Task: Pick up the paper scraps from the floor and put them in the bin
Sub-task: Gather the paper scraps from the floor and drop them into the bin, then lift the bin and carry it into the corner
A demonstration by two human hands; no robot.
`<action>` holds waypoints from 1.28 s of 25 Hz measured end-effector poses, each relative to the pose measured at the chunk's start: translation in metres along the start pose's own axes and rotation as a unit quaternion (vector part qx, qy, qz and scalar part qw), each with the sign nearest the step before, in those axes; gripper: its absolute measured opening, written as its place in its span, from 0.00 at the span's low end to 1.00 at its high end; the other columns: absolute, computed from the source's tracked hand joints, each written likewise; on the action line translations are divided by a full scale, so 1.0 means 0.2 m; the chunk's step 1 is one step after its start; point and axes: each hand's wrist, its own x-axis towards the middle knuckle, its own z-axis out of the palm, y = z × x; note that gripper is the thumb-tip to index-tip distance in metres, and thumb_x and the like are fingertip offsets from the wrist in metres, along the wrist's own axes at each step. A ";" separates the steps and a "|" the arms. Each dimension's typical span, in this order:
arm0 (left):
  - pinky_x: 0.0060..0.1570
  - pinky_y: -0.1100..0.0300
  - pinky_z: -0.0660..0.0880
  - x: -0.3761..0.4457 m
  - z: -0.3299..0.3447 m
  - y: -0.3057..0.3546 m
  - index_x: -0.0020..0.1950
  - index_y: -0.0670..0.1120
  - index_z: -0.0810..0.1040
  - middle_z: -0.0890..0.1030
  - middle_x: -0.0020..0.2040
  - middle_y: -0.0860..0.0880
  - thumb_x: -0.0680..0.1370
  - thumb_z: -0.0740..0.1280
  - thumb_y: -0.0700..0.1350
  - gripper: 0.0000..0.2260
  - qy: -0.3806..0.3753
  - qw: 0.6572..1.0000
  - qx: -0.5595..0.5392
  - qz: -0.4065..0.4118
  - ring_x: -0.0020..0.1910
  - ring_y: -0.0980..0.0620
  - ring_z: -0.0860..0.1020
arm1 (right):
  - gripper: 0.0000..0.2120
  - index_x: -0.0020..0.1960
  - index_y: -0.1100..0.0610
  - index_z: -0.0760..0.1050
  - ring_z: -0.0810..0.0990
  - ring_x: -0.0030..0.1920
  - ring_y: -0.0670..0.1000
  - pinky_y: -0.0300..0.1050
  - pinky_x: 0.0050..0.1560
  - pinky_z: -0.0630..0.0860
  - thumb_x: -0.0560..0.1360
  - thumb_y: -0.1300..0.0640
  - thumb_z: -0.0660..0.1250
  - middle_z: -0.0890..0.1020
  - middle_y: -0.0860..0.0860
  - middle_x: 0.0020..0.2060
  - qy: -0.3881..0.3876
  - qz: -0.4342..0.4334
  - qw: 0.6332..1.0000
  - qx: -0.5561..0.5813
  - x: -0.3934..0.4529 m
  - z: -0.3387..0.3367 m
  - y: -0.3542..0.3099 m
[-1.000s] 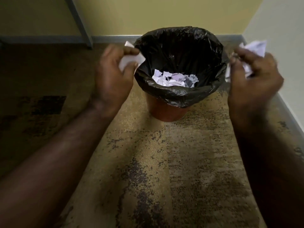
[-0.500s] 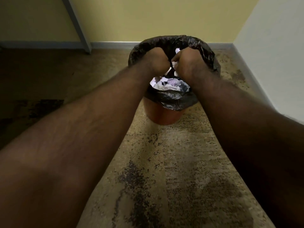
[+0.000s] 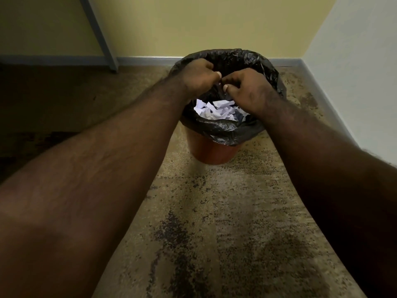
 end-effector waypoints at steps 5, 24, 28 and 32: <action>0.51 0.60 0.80 -0.02 -0.10 -0.09 0.52 0.50 0.81 0.81 0.50 0.52 0.71 0.64 0.39 0.13 0.235 0.970 -0.036 0.046 0.49 0.54 0.79 | 0.15 0.63 0.50 0.79 0.80 0.49 0.48 0.41 0.51 0.74 0.78 0.51 0.63 0.83 0.50 0.57 0.183 0.037 0.982 -0.011 -0.11 -0.08 0.09; 0.30 0.59 0.79 -0.14 -0.08 -0.26 0.41 0.45 0.76 0.82 0.49 0.41 0.78 0.68 0.37 0.07 0.112 0.909 -0.312 -0.251 0.39 0.48 0.80 | 0.06 0.55 0.63 0.76 0.85 0.36 0.53 0.46 0.30 0.83 0.78 0.65 0.66 0.83 0.57 0.42 0.059 0.419 0.819 0.387 -0.23 -0.06 0.30; 0.40 0.51 0.80 -0.30 -0.13 -0.10 0.38 0.44 0.73 0.79 0.39 0.44 0.77 0.67 0.33 0.10 0.110 0.893 -0.336 -0.278 0.35 0.48 0.78 | 0.10 0.58 0.60 0.77 0.85 0.40 0.54 0.45 0.30 0.81 0.78 0.65 0.65 0.84 0.56 0.45 0.048 0.429 0.804 0.410 -0.36 -0.16 0.28; 0.41 0.50 0.80 -0.43 -0.22 0.13 0.39 0.43 0.73 0.79 0.38 0.44 0.77 0.68 0.33 0.10 0.086 0.884 -0.343 -0.307 0.36 0.47 0.79 | 0.10 0.56 0.61 0.80 0.86 0.41 0.59 0.53 0.39 0.84 0.76 0.63 0.67 0.85 0.59 0.47 0.061 0.442 0.804 0.392 -0.48 -0.42 0.19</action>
